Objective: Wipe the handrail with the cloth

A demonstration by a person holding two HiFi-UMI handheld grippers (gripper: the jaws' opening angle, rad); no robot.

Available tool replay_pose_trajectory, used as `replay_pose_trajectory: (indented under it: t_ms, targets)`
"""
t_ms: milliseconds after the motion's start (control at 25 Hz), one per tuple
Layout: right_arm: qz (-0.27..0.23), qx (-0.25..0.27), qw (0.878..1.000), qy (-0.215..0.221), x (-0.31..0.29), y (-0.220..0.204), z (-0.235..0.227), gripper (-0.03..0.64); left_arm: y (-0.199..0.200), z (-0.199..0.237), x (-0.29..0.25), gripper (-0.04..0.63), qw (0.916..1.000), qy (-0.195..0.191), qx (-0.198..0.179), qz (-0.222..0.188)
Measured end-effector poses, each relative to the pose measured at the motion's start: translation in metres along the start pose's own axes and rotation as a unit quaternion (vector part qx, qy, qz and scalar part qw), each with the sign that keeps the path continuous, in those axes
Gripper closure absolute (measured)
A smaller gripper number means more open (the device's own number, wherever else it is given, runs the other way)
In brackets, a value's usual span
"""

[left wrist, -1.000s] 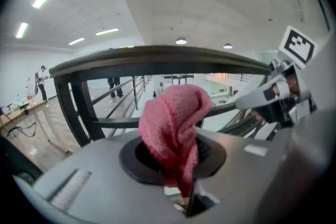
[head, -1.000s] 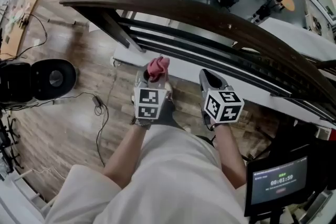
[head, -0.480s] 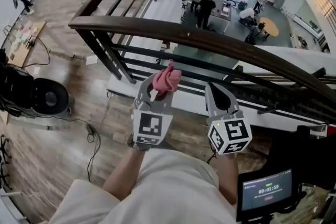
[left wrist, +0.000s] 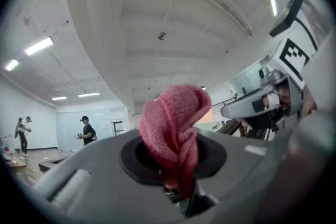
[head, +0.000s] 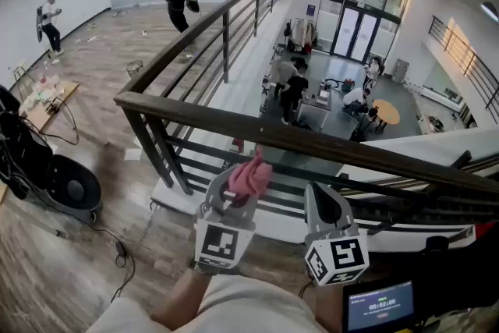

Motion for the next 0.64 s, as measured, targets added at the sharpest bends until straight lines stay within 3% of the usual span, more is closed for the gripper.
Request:
replay_pose_trajectory:
  t_ms: [160,360,640]
  targets:
    - [-0.012,-0.003,1.0,-0.009,0.004,-0.002,-0.007,0.615,-0.004,-0.005,0.003,0.512,0.9999,0.004,0.01,-0.003]
    - [-0.027,0.003,1.0,-0.007,0.001,-0.002,-0.01,0.615,-0.013,0.0,0.001,0.512,0.9999,0.005,-0.01,0.009]
    - [-0.024,-0.001,1.0,0.009,0.001,-0.008,-0.014,0.615,-0.018,-0.005,0.001,0.512,0.9997,0.01,0.008,0.02]
Point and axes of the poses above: the fingertips, and each gripper's own axes: x backward along the fingers, z to its left, y out of its top, the point moved 10 cm from there along x, backward along the fingers, and after that the axes turned 9 degrees about z, right-handed, at the moved point
